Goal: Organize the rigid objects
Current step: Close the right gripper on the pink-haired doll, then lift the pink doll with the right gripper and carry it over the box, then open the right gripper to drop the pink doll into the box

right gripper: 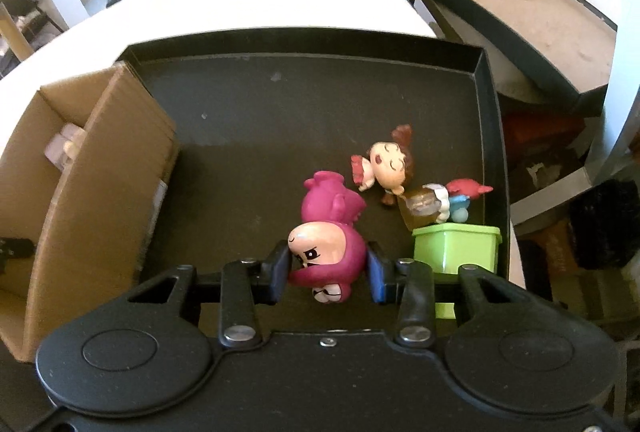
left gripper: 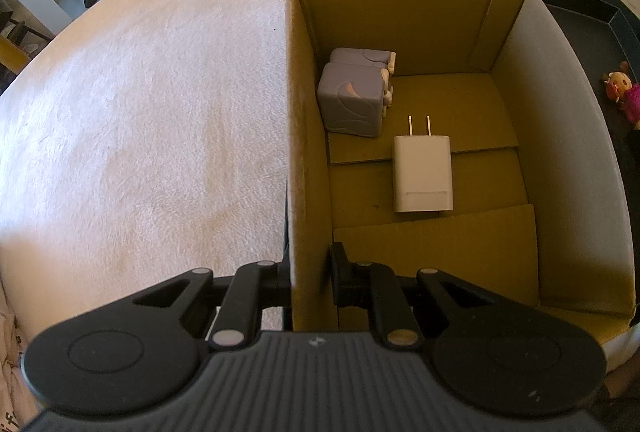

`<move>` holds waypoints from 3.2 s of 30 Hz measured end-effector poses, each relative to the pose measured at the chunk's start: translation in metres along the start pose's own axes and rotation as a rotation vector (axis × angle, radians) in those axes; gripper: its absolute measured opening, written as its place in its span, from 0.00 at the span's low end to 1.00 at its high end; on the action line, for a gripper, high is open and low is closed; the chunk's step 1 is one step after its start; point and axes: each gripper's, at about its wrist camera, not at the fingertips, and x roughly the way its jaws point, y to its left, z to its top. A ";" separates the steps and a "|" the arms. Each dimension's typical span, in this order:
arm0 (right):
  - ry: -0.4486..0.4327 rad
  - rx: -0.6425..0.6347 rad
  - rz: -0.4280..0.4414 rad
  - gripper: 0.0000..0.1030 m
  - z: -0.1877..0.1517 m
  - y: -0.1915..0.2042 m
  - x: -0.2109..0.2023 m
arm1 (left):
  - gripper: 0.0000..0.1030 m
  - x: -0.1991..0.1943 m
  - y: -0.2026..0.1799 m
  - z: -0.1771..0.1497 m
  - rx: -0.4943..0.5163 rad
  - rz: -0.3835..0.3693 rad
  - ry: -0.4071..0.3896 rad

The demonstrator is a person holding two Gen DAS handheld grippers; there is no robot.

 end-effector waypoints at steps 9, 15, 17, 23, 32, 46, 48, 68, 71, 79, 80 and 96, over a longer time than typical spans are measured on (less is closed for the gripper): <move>-0.079 -0.009 0.047 0.38 0.016 0.014 -0.037 | 0.14 -0.001 0.000 -0.001 0.004 -0.001 -0.004; -0.122 -0.029 0.075 0.38 0.025 0.026 -0.050 | 0.14 -0.001 0.000 0.000 0.006 -0.003 -0.004; -0.132 -0.032 0.084 0.38 0.028 0.031 -0.053 | 0.14 -0.001 -0.001 -0.001 0.008 -0.001 -0.006; -0.155 -0.051 0.105 0.38 0.035 0.045 -0.062 | 0.14 -0.001 -0.001 -0.001 0.007 -0.002 -0.007; -0.177 -0.084 0.148 0.38 0.039 0.066 -0.072 | 0.14 -0.002 -0.001 -0.002 0.009 -0.002 -0.009; -0.150 -0.151 0.189 0.38 0.044 0.102 -0.062 | 0.13 -0.002 0.001 -0.005 0.010 -0.006 -0.022; -0.143 -0.167 0.188 0.38 0.044 0.109 -0.060 | 0.13 -0.002 0.002 -0.005 0.007 -0.007 -0.023; -0.120 -0.252 0.155 0.38 0.048 0.136 -0.038 | 0.13 -0.003 -0.001 -0.010 0.019 -0.006 -0.041; -0.128 -0.250 0.161 0.38 0.050 0.136 -0.039 | 0.13 -0.004 -0.001 -0.010 0.017 -0.007 -0.042; -0.110 -0.272 0.189 0.38 0.052 0.146 -0.029 | 0.13 -0.005 0.001 -0.009 0.010 -0.014 -0.041; -0.100 -0.274 0.192 0.38 0.052 0.147 -0.025 | 0.13 -0.006 0.001 -0.009 0.009 -0.015 -0.042; -0.070 -0.324 0.172 0.40 0.054 0.162 -0.002 | 0.13 -0.001 0.004 -0.008 0.013 -0.017 -0.041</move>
